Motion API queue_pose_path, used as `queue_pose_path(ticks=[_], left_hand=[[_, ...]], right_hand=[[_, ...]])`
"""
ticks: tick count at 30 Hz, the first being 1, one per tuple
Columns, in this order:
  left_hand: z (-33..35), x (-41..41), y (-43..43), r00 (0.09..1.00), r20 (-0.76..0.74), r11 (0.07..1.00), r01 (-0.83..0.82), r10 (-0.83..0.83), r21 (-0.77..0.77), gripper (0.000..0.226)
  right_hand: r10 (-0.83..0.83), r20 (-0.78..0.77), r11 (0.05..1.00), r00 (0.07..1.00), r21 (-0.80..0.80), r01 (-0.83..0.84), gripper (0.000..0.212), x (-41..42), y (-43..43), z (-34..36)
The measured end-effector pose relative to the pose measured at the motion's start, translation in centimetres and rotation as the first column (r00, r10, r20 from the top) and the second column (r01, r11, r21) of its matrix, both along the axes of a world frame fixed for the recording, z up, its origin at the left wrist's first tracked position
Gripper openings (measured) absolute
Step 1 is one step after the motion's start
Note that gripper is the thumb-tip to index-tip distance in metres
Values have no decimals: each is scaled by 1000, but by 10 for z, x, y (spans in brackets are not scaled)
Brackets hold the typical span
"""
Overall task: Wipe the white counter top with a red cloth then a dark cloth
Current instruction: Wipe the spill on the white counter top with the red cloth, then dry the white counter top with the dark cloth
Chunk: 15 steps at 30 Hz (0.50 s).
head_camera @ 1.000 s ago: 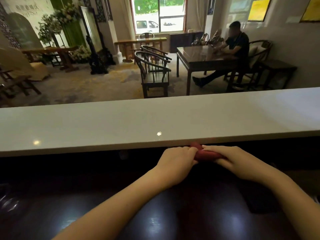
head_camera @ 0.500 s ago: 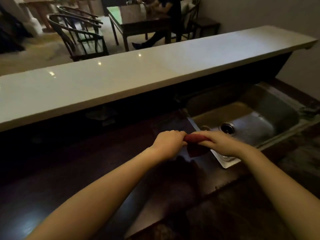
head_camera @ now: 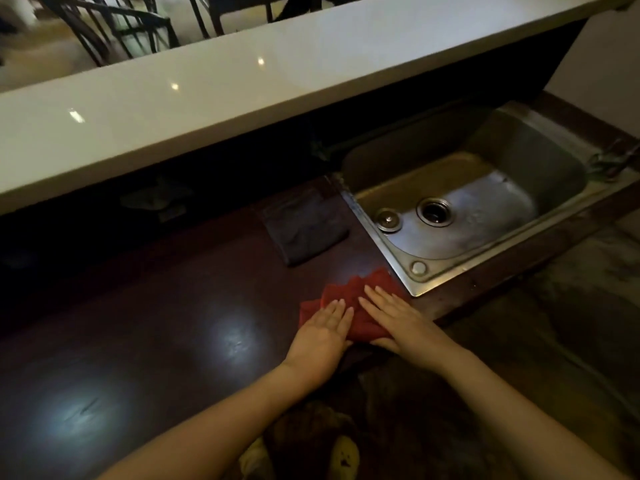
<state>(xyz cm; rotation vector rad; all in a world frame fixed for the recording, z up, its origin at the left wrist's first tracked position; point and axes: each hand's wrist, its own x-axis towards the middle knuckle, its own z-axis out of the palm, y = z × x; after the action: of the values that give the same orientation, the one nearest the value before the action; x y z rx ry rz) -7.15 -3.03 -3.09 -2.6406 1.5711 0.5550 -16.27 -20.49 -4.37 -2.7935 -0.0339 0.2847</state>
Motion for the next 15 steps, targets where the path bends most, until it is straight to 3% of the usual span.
queue_pose_path(ticks=[9,13,15], left_hand=[[-2,7,-15,992,42,993,-121,120,12,60],[10,10,-13,991,-53,991,-116,119,63,66],[28,21,-12,984,-134,990,-106,117,93,64]], right_hand=[[-5,-31,999,1000,-49,4,78,19,-12,-1],[-23,-157,996,987,85,37,80,24,-11,17],[-88,-202,972,975,195,128,71,34,-13,37]])
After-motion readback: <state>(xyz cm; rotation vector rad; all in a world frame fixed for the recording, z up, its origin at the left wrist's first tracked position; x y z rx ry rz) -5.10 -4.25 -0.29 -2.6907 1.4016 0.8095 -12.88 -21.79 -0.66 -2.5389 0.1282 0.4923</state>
